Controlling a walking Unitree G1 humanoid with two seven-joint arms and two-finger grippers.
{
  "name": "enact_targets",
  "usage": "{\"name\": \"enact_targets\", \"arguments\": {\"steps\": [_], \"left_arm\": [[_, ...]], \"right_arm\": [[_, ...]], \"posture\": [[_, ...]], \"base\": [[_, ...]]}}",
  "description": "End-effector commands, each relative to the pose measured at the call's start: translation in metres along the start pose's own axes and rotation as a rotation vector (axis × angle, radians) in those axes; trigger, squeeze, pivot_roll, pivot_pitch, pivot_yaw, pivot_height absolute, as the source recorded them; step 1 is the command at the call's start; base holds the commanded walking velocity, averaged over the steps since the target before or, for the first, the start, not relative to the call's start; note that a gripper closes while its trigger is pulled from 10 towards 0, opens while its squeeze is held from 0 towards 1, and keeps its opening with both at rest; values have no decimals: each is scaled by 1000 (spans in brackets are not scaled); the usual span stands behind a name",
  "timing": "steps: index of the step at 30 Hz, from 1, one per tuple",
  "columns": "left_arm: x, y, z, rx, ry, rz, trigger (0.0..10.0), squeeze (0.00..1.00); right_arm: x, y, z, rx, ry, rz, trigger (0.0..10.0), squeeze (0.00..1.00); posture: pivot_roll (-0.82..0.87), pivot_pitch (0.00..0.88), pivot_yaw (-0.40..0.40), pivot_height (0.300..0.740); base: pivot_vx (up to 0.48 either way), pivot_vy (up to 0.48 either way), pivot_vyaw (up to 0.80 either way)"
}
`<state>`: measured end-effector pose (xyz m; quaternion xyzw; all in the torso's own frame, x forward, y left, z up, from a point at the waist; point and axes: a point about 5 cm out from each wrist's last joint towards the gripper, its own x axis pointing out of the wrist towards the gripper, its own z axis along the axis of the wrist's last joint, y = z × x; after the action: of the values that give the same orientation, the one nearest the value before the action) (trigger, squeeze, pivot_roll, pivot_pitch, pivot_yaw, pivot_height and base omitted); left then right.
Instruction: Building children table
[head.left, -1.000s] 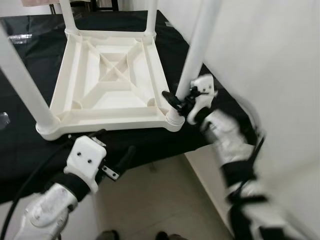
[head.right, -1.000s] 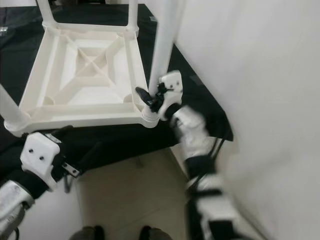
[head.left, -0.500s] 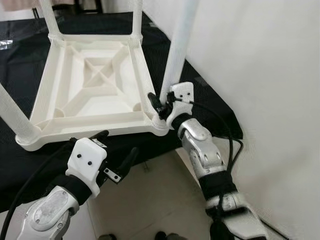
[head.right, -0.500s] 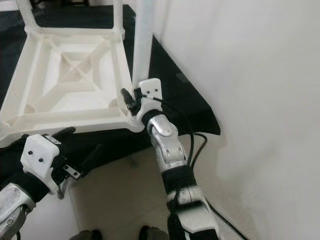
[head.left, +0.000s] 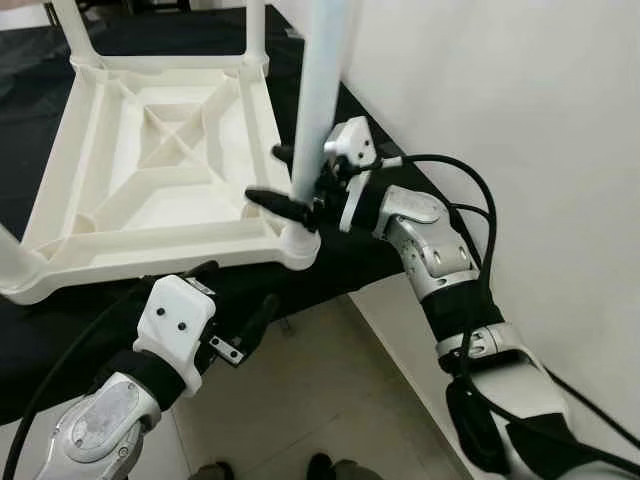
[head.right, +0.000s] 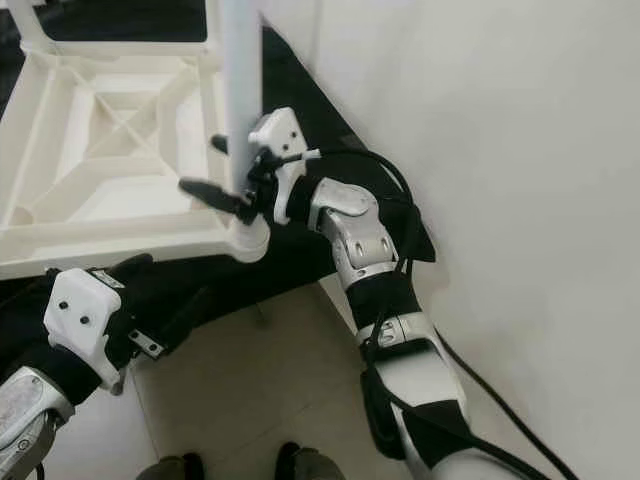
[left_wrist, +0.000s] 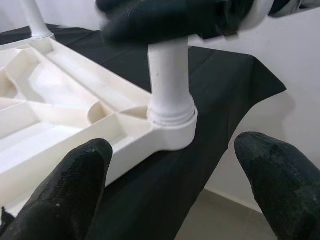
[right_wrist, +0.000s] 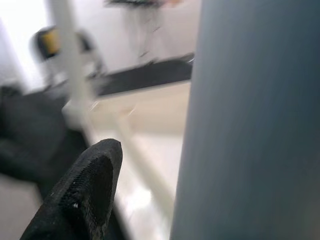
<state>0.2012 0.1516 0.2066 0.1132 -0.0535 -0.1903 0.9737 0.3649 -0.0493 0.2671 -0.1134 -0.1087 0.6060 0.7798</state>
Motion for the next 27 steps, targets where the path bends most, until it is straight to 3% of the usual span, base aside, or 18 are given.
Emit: {"name": "enact_targets", "arguments": {"steps": [1, 2, 3, 4, 11, 12, 13, 15, 16, 17, 18, 19, 21, 22, 24, 27], "left_arm": [[-1, -4, 0, -6, 4, -11, 10000, 0], [-1, -4, 0, -6, 4, -11, 10000, 0], [-1, -3, 0, -5, 4, -10, 10000, 0], [-1, -3, 0, -4, 4, -8, 10000, 0], [-2, -3, 1, -4, 5, -7, 10000, 0], [-2, -4, 1, -5, 6, -10, 10000, 0], [-2, -4, 1, -5, 6, -10, 10000, 0], [-2, -5, 1, -7, 6, -14, 10000, 0], [-2, -5, 1, -7, 6, -14, 10000, 0], [-2, -5, 1, -7, 7, -15, 10000, 0], [-2, -5, 0, -7, 8, -16, 10000, 0], [-2, -5, 0, -7, 8, -16, 10000, 0], [-1, -4, 0, -7, 8, -17, 10000, 0], [-1, -4, 0, -7, 8, -17, 10000, 0], [2, -4, 0, -8, 0, -17, 10000, 0], [2, -3, 0, -7, -2, -15, 10000, 0]], "right_arm": [[6, 7, -6, 4, 41, 127, 9255, 0], [6, 7, -6, 4, 41, 127, 9255, 0], [6, 6, -6, 18, 40, 149, 2000, 0], [6, 6, -6, 25, 43, 170, 0, 0], [5, 3, -4, 35, 36, 169, 0, 0], [4, -5, -5, 37, 32, 58, 0, 0], [4, -5, -5, 37, 32, 58, 0, 0], [4, -11, -9, 69, 19, -136, 0, 0], [4, -11, -9, 69, 19, -136, 0, 0], [7, -10, -19, 120, 11, -346, 0, 0], [8, 4, -37, 181, 43, -555, 0, 0], [8, 4, -37, 181, 43, -555, 0, 0], [8, 35, -55, 254, 82, -777, 0, 0], [8, 35, -55, 254, 82, -777, 0, 0], [33, 42, -49, 290, 33, -671, 0, 0], [40, 41, -45, 280, 17, -634, 0, 0]], "posture": [[193, 251, -160, 740], [193, 251, -160, 740], [193, 251, -160, 740], [196, 254, -160, 740], [192, 257, -158, 740], [187, 261, -160, 740], [187, 261, -160, 740], [182, 262, -162, 740], [182, 262, -162, 740], [179, 264, -166, 740], [177, 265, -162, 740], [177, 265, -162, 740], [174, 269, -156, 740], [174, 269, -156, 740], [175, 254, -157, 740], [174, 249, -161, 740]], "base": [[0, 0, 0], [0, 0, 0], [0, 0, 0], [0, 0, 0], [0, 0, 0], [0, 0, 0], [0, 0, 0], [0, 0, 0], [0, 0, 0], [0, 0, 0], [0, 0, 0], [0, 0, 0], [0, 0, 0], [0, 0, 0], [0, 0, 0], [0, 0, 0]]}}
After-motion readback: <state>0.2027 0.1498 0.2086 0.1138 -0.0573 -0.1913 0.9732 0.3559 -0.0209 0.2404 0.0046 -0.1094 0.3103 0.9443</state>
